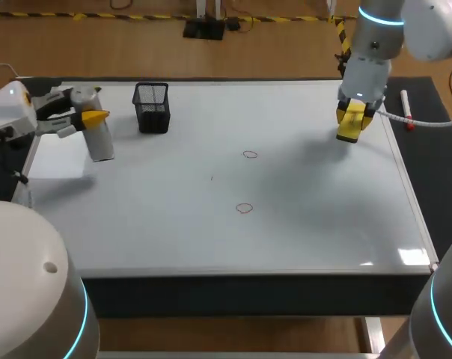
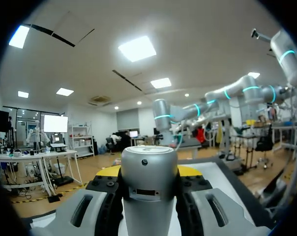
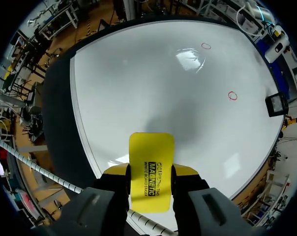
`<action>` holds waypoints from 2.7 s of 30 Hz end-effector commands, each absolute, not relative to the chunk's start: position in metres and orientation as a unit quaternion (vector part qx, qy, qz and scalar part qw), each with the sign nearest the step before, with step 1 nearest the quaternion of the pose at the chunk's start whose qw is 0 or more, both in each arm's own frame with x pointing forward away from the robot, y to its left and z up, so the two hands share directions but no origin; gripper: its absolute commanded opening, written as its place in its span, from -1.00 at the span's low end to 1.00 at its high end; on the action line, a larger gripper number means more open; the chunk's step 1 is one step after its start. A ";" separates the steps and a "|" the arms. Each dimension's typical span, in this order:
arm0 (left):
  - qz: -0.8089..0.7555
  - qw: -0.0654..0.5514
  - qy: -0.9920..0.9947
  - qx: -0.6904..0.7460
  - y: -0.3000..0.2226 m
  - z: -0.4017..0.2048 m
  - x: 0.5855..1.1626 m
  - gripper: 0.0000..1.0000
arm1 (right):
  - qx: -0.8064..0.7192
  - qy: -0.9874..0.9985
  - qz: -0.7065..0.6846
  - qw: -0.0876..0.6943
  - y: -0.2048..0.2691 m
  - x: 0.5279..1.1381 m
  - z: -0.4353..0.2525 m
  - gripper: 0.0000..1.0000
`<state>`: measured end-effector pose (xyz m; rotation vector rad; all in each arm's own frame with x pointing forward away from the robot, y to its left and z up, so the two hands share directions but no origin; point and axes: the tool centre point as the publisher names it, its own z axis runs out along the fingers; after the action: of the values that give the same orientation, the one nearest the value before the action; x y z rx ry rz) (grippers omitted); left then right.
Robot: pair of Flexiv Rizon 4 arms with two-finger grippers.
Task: Pick up the inspection probe, press it on each red-marked spot on the whiteboard one by one, put down the probe, pick up the eraser, and wipe off all the red marks.
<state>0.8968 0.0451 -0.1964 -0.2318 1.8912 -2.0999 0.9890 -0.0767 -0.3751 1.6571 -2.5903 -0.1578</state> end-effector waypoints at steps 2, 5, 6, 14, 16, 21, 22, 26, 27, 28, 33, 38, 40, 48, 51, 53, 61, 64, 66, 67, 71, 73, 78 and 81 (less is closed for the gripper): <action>-0.736 0.137 0.659 -0.068 0.023 -0.197 0.906 -1.00 | 0.539 -0.840 -0.050 0.032 -0.077 0.990 -0.375 -1.00; -0.739 0.122 0.660 -0.059 0.009 -0.197 0.907 -1.00 | 0.539 -0.840 -0.050 0.032 -0.077 0.990 -0.375 -1.00; -0.740 0.116 0.660 -0.056 0.004 -0.198 0.907 -1.00 | 0.539 -0.840 -0.050 0.032 -0.077 0.990 -0.375 -1.00; -0.747 0.071 0.660 -0.028 -0.039 -0.203 0.905 -1.00 | 0.539 -0.840 -0.050 0.032 -0.077 0.990 -0.375 -1.00; -0.746 0.061 0.662 -0.019 -0.049 -0.203 0.904 -1.00 | 0.539 -0.840 -0.050 0.032 -0.077 0.990 -0.375 -1.00; -0.748 0.040 0.662 -0.003 -0.069 -0.203 0.901 -1.00 | 0.539 -0.840 -0.050 0.032 -0.077 0.990 -0.375 -1.00; -0.748 0.036 0.662 -0.001 -0.073 -0.203 0.901 -1.00 | 0.539 -0.840 -0.050 0.032 -0.077 0.990 -0.375 -1.00; -0.748 0.019 0.664 0.012 -0.092 -0.204 0.902 -1.00 | 0.539 -0.840 -0.050 0.032 -0.077 0.990 -0.375 -1.00; -0.747 0.017 0.664 0.015 -0.098 -0.204 0.902 -1.00 | 0.539 -0.840 -0.050 0.032 -0.077 0.990 -0.375 -1.00; -0.747 0.016 0.664 0.017 -0.103 -0.204 0.901 -1.00 | 0.539 -0.840 -0.050 0.032 -0.077 0.990 -0.375 -1.00; -0.751 -0.007 0.659 0.035 -0.128 -0.203 0.900 -1.00 | 0.539 -0.840 -0.050 0.032 -0.077 0.990 -0.375 -1.00; -0.748 -0.024 0.661 0.045 -0.150 -0.206 0.904 -1.00 | 0.539 -0.840 -0.050 0.032 -0.077 0.990 -0.375 -1.00; -0.751 -0.031 0.658 0.048 -0.158 -0.206 0.905 -1.00 | 0.539 -0.840 -0.050 0.032 -0.077 0.990 -0.375 -1.00; -0.748 -0.054 0.658 0.063 -0.181 -0.211 0.908 -1.00 | 0.539 -0.840 -0.050 0.032 -0.077 0.990 -0.375 -1.00; -0.747 -0.059 0.658 0.067 -0.189 -0.213 0.909 -1.00 | 0.539 -0.840 -0.050 0.032 -0.077 0.990 -0.375 -1.00; -0.748 -0.063 0.657 0.070 -0.194 -0.214 0.910 -1.00 | 0.539 -0.840 -0.050 0.032 -0.077 0.990 -0.375 -1.00; -0.747 -0.081 0.654 0.083 -0.218 -0.221 0.915 -1.00 | 0.539 -0.840 -0.050 0.032 -0.077 0.990 -0.375 -1.00; -0.746 -0.084 0.654 0.089 -0.227 -0.224 0.918 -1.00 | 0.539 -0.840 -0.050 0.032 -0.077 0.990 -0.375 -1.00; -0.747 -0.086 0.653 0.091 -0.232 -0.226 0.921 -1.00 | 0.539 -0.840 -0.050 0.032 -0.077 0.990 -0.375 -1.00; -0.747 -0.087 0.653 0.091 -0.234 -0.227 0.922 -1.00 | 0.539 -0.840 -0.050 0.032 -0.077 0.990 -0.375 -1.00; -0.749 -0.090 0.651 0.086 -0.245 -0.230 0.927 -1.00 | 0.539 -0.840 -0.050 0.032 -0.077 0.990 -0.375 -1.00; -0.749 -0.090 0.651 0.085 -0.252 -0.232 0.930 -1.00 | 0.539 -0.840 -0.050 0.032 -0.077 0.990 -0.375 -1.00; -0.749 -0.089 0.651 0.082 -0.264 -0.237 0.933 -1.00 | 0.539 -0.840 -0.050 0.032 -0.077 0.990 -0.375 -1.00; -0.750 -0.084 0.652 0.072 -0.268 -0.240 0.935 -1.00 | 0.539 -0.840 -0.050 0.032 -0.077 0.990 -0.375 -1.00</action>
<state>0.9309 -0.2619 -0.2364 0.2389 2.1696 -2.4804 0.9890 -0.0769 -0.3754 1.6578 -2.5915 -0.1588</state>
